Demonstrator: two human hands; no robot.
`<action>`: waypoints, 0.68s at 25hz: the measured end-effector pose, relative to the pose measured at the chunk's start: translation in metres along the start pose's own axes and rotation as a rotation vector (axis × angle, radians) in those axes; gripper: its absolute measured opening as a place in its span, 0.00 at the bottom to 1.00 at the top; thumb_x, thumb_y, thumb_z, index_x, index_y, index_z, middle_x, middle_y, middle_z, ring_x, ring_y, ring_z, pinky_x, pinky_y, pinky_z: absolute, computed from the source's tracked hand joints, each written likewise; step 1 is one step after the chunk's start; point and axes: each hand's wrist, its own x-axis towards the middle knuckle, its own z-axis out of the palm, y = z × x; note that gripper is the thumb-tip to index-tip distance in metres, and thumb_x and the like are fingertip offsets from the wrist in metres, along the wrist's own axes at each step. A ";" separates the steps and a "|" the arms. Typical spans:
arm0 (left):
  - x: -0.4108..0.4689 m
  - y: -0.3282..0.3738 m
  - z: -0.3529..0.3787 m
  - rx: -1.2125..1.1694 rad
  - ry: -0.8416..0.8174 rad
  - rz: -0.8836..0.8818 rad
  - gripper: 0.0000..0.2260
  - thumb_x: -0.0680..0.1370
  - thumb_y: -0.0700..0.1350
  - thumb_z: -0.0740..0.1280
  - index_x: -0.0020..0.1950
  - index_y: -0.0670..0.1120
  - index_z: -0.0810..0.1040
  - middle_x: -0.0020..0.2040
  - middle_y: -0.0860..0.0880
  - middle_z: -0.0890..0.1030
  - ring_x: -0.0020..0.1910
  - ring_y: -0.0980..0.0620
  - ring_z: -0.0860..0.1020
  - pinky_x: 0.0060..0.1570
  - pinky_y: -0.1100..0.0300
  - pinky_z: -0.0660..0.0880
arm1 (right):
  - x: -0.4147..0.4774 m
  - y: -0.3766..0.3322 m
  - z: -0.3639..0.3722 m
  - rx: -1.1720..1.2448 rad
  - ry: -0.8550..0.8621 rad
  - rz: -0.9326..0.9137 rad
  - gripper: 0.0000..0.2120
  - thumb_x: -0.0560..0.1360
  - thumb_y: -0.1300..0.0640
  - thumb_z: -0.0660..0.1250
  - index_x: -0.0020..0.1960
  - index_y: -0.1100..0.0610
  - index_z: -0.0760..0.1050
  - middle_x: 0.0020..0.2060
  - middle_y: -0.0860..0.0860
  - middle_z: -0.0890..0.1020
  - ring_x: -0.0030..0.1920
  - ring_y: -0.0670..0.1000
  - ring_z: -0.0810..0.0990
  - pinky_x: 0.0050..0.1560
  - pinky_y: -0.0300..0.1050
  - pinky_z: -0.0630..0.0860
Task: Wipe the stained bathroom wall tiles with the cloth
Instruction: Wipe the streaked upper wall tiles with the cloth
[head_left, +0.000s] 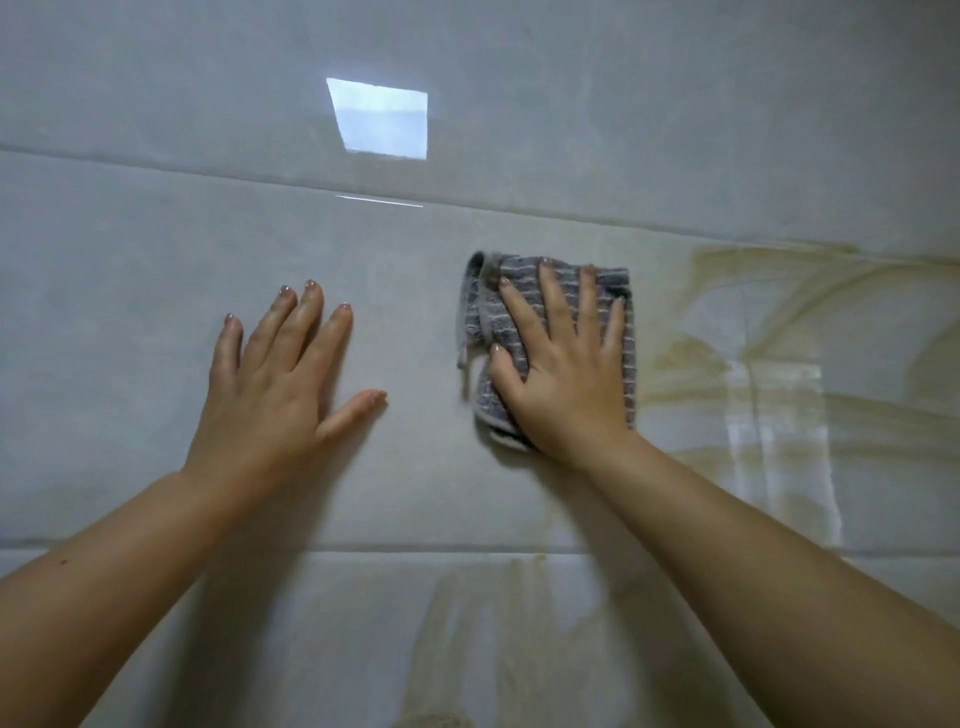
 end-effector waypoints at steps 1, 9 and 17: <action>0.000 0.000 -0.002 0.000 -0.011 -0.006 0.37 0.74 0.70 0.48 0.80 0.52 0.57 0.81 0.49 0.52 0.80 0.52 0.47 0.76 0.44 0.43 | 0.012 0.011 -0.003 -0.012 -0.015 -0.037 0.31 0.75 0.38 0.47 0.77 0.43 0.56 0.79 0.51 0.54 0.78 0.60 0.46 0.75 0.66 0.42; 0.003 0.019 -0.006 -0.022 -0.013 -0.019 0.34 0.76 0.64 0.47 0.80 0.50 0.56 0.81 0.49 0.52 0.80 0.51 0.47 0.76 0.45 0.44 | -0.066 0.000 0.001 0.023 0.061 0.077 0.31 0.75 0.41 0.54 0.76 0.47 0.62 0.78 0.55 0.57 0.77 0.64 0.51 0.73 0.69 0.47; -0.004 0.029 -0.005 0.001 -0.110 0.049 0.37 0.74 0.68 0.46 0.80 0.53 0.52 0.81 0.52 0.47 0.80 0.53 0.42 0.77 0.45 0.41 | -0.070 0.066 0.000 -0.005 0.082 0.235 0.30 0.76 0.41 0.52 0.76 0.48 0.61 0.78 0.55 0.58 0.77 0.63 0.52 0.72 0.70 0.50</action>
